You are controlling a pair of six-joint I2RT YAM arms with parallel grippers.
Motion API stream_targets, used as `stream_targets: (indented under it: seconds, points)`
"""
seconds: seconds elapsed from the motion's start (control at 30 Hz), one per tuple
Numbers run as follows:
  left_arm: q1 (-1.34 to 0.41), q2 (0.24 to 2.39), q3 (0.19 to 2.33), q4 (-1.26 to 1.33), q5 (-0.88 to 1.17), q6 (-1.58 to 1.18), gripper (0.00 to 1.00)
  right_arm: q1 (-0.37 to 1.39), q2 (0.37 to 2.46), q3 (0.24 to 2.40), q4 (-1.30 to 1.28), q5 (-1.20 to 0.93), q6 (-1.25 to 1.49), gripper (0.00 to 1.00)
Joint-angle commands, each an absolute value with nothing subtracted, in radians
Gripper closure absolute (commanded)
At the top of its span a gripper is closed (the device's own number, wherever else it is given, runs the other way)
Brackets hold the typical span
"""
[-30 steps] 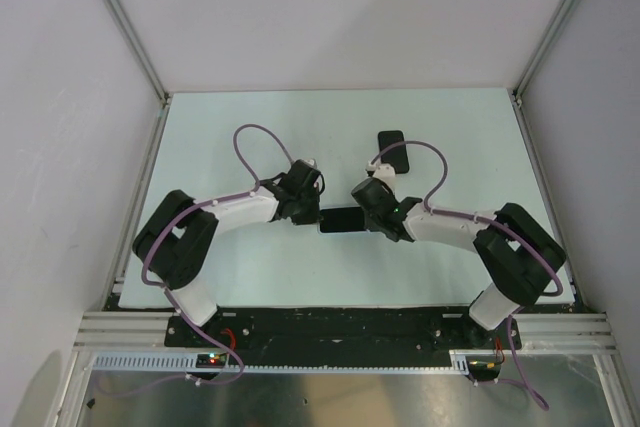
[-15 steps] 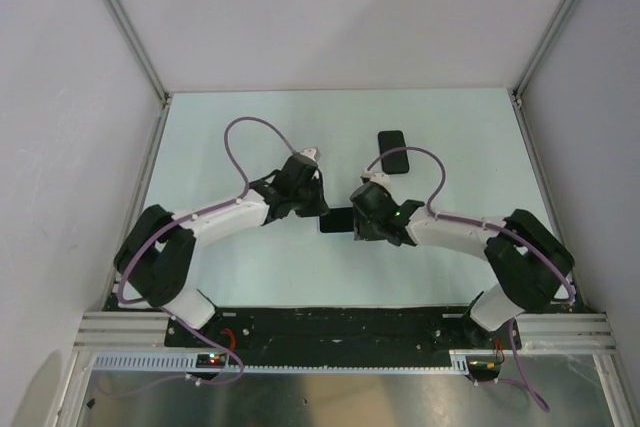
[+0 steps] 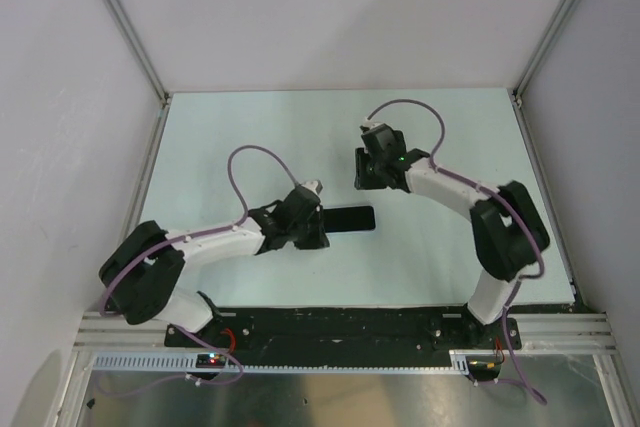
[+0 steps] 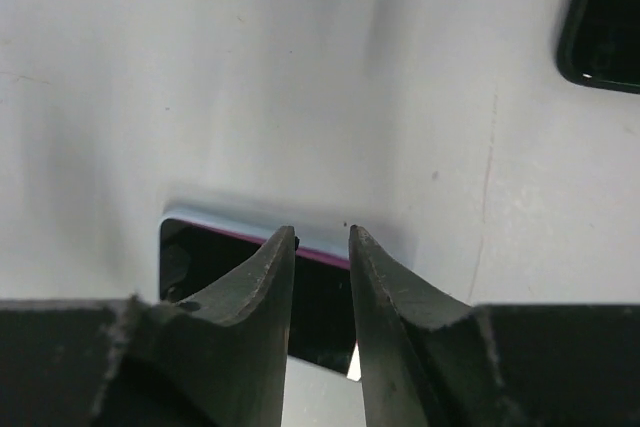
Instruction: Put the phone into the phone case
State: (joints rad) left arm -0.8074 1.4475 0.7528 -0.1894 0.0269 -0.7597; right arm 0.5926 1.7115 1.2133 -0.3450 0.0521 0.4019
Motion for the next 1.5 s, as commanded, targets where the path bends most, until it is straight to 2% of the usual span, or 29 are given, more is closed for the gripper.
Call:
stream_targets:
  seconds: [0.0, 0.4, 0.7, 1.07, 1.2, 1.47]
  points:
    - [-0.852, 1.436, 0.719, -0.091, 0.003, -0.854, 1.00, 0.580, 1.843, 1.297, -0.357, -0.032, 0.327, 0.68]
    - [-0.834, 1.608, 0.765, -0.044, -0.036, -0.886, 1.00, 0.576, 1.927, 1.259, -0.385, -0.051, 0.345, 0.75]
    - [-0.726, 1.663, 0.809, -0.059, -0.035, -0.833, 1.00, 0.598, 1.790, 1.043, -0.322, -0.121, 0.458, 0.77]
    - [-0.635, 1.762, 0.960, -0.097, 0.018, -0.741, 1.00, 0.737, 1.622, 0.869, -0.244, -0.135, 0.618, 0.77]
    - [-0.634, 1.769, 0.982, -0.110, 0.044, -0.728, 1.00, 0.739, 1.601, 0.851, -0.253, -0.075, 0.631, 0.74]
    - [-0.633, 1.620, 0.857, -0.118, 0.042, -0.704, 1.00, 0.748, 1.490, 0.823, -0.243, -0.037, 0.644, 0.60]
